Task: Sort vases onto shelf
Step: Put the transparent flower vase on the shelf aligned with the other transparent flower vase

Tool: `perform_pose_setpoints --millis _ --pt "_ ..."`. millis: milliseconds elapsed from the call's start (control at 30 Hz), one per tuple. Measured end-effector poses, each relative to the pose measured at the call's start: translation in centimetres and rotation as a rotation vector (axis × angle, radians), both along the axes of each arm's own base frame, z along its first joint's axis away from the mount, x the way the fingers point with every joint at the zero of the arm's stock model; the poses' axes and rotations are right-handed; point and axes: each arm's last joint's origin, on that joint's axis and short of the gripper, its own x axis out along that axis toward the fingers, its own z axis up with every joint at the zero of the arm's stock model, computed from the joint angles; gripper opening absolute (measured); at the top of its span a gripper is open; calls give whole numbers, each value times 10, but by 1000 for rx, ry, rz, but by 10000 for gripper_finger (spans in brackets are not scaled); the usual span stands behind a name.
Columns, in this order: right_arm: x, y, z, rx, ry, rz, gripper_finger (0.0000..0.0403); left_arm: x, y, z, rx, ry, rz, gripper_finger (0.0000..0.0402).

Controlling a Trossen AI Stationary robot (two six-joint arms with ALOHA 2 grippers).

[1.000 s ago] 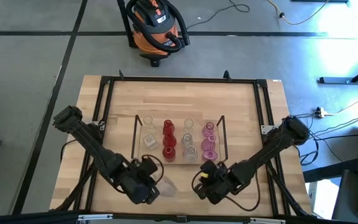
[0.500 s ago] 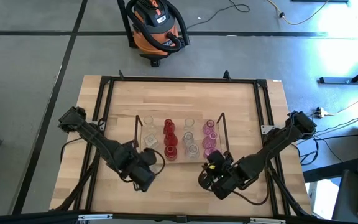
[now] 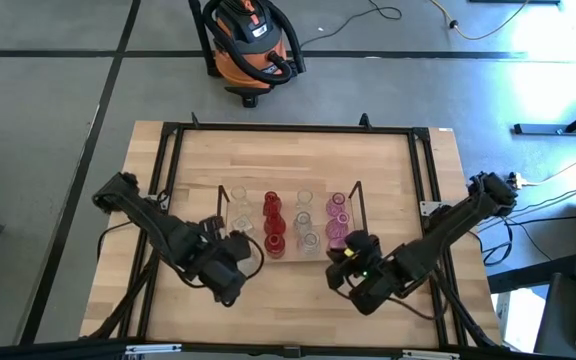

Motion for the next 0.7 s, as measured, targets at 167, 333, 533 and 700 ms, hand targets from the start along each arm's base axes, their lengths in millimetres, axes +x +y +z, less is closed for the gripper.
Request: perform_pose_setpoints --millis 167,333,533,700 --pt "-7 -7 17 -39 -81 -17 53 1 5 10 53 -43 -56 26" --pt "-17 -17 39 -72 -178 -45 53 20 6 -7 110 43 -183 26" --pt "-33 -32 65 -115 -275 -76 53 39 9 -29 144 122 -221 26" --pt "-40 -38 76 -131 -309 -85 53 47 6 -40 155 153 -210 26"
